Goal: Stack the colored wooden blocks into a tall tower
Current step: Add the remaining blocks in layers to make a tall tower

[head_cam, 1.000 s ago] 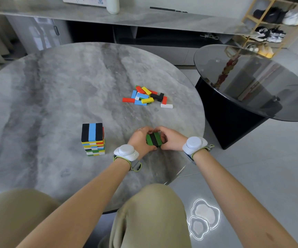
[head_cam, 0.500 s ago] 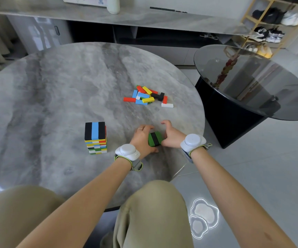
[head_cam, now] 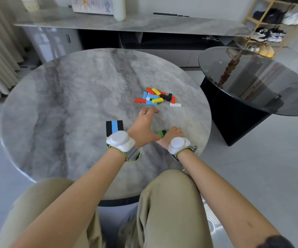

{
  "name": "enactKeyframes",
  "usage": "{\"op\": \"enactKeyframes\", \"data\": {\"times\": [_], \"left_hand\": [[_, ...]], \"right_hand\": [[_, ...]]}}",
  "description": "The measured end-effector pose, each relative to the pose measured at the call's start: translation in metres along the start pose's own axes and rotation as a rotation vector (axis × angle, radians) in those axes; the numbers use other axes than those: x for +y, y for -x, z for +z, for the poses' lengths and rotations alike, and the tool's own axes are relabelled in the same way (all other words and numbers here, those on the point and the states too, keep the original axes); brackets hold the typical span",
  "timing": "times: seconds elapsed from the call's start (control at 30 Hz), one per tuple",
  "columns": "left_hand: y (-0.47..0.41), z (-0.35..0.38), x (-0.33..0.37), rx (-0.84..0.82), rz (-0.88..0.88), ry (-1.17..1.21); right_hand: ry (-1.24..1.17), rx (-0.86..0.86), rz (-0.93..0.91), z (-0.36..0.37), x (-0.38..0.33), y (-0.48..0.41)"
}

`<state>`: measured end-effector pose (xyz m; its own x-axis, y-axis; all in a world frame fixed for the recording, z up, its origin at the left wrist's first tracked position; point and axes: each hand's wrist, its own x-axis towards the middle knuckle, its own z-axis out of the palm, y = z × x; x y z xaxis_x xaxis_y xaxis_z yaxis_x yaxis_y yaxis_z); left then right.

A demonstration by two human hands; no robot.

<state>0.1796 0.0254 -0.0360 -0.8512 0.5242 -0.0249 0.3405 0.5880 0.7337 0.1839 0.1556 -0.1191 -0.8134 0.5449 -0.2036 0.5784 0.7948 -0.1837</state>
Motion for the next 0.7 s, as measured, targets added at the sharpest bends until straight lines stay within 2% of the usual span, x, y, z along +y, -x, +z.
{"op": "enactKeyframes", "data": {"times": [0.13, 0.23, 0.3, 0.37, 0.4, 0.47, 0.57, 0.63, 0.7], "left_hand": [[0.011, -0.025, -0.003, 0.059, 0.041, 0.099], [0.021, -0.047, -0.017, 0.162, 0.022, 0.156], [0.024, -0.056, -0.025, 0.25, -0.011, 0.216], [0.033, -0.07, -0.044, 0.349, -0.079, 0.285], [0.037, -0.074, -0.05, 0.383, -0.118, 0.304], [0.043, -0.079, -0.063, 0.458, -0.209, 0.316], [0.046, -0.082, -0.071, 0.526, -0.284, 0.316], [0.046, -0.083, -0.072, 0.465, -0.34, 0.25], [0.046, -0.083, -0.074, 0.364, -0.395, 0.171]], "right_hand": [[0.022, -0.066, -0.017, -0.008, 0.0, -0.001], [-0.04, -0.169, -0.064, -0.016, -0.003, -0.005], [-0.229, -0.278, -0.061, -0.028, -0.007, -0.007], [-0.547, -0.365, -0.084, -0.037, -0.033, -0.002], [-0.676, -0.356, -0.136, -0.043, -0.044, 0.001], [-0.776, -0.289, -0.331, -0.056, -0.067, 0.01], [-0.635, -0.238, -0.661, -0.072, -0.088, 0.027], [-0.458, -0.209, -0.806, -0.075, -0.095, 0.036], [-0.365, -0.219, -0.876, -0.07, -0.098, 0.041]]}}
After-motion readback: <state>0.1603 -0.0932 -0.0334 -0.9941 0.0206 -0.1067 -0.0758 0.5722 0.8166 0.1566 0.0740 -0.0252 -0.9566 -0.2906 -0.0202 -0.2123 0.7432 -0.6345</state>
